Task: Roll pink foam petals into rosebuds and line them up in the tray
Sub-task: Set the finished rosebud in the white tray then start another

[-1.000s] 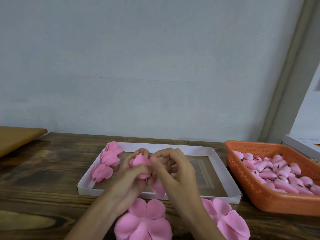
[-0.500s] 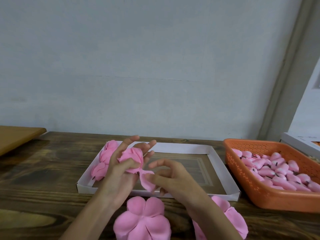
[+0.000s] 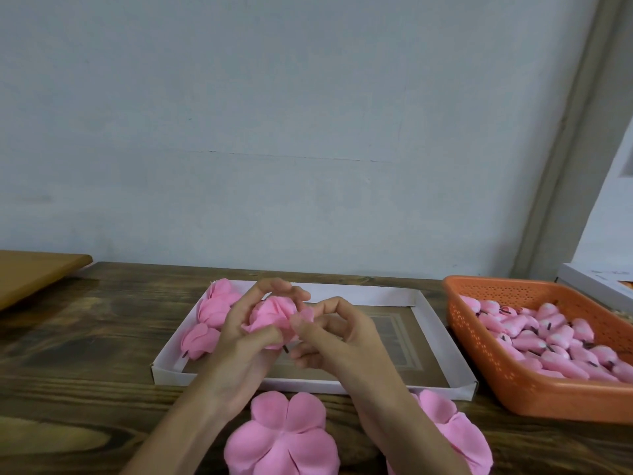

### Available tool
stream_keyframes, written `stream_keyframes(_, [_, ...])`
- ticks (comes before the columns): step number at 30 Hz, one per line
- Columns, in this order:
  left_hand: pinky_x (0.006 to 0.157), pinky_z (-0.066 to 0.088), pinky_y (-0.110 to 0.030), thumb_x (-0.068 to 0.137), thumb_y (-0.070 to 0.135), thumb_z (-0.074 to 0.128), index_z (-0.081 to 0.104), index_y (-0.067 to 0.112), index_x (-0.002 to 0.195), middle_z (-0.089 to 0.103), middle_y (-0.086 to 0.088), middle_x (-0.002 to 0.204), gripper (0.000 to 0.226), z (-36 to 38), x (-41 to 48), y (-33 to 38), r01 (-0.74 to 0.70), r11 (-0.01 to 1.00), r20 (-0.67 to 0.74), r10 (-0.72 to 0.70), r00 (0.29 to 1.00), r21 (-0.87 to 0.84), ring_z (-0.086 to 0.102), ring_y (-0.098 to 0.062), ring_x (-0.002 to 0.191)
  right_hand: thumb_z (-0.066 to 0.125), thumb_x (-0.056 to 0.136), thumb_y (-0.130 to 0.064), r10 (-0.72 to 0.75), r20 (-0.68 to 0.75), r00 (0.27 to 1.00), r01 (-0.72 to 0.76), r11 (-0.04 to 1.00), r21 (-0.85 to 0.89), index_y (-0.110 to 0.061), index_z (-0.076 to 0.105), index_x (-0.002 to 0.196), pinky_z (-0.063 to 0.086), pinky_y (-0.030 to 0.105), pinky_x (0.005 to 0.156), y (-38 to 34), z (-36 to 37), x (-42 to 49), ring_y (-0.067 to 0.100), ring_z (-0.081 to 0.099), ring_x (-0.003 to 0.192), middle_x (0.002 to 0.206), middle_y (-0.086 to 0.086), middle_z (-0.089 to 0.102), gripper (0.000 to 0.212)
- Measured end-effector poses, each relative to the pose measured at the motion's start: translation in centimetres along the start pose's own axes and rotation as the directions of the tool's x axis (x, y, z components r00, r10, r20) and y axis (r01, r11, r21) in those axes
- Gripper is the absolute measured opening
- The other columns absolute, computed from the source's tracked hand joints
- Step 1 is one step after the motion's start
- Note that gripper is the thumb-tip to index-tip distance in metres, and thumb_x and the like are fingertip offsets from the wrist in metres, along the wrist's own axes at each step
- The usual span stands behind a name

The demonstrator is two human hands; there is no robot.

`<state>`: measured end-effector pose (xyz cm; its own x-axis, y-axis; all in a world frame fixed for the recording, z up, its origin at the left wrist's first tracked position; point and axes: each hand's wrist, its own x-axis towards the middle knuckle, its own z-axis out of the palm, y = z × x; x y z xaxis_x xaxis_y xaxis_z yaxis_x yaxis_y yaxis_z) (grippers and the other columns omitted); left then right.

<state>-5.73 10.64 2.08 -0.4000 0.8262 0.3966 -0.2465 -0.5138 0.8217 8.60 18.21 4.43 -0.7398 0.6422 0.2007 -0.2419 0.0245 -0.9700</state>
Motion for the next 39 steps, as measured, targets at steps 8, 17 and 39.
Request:
stream_keyframes(8, [0.066,0.055,-0.036,0.068,0.004,0.072,0.063,0.01,0.118,0.065,-0.015,0.119,0.051,-0.1,-0.2,-0.2,0.026,1.0,0.051,-0.026,0.998,-0.007,0.066,-0.035,0.099,0.074,0.095,-0.015,0.006,0.012,1.0,-0.006,0.999,0.032,0.006,0.06,0.107,0.063,0.034,0.074,-0.3,0.4,-0.3,0.028,0.072,0.075,0.093,0.028,0.072,0.028])
stream_keyframes(17, [0.07,0.057,-0.033,0.064,-0.003,0.085,0.064,0.014,0.117,0.064,-0.011,0.104,0.06,-0.1,0.1,-0.2,-0.033,0.999,0.004,0.033,0.999,-0.02,0.066,-0.023,0.086,0.06,0.104,-0.017,-0.119,-0.041,0.992,0.117,0.993,-0.031,-0.01,0.071,0.088,0.058,0.03,0.063,0.1,0.1,0.1,0.021,0.07,0.067,0.08,0.007,0.074,0.021])
stream_keyframes(39, [0.052,0.048,-0.029,0.072,-0.014,0.054,0.059,0.014,0.139,0.065,-0.023,0.124,0.073,0.3,-0.5,-0.1,0.108,0.994,0.132,-0.107,0.985,0.002,0.064,-0.026,0.073,0.068,0.094,-0.012,-0.162,0.034,0.986,0.165,0.95,-0.266,-0.003,0.076,0.072,0.042,0.012,0.058,0.6,-1.2,0.6,0.008,0.062,0.057,0.056,-0.001,0.069,0.025])
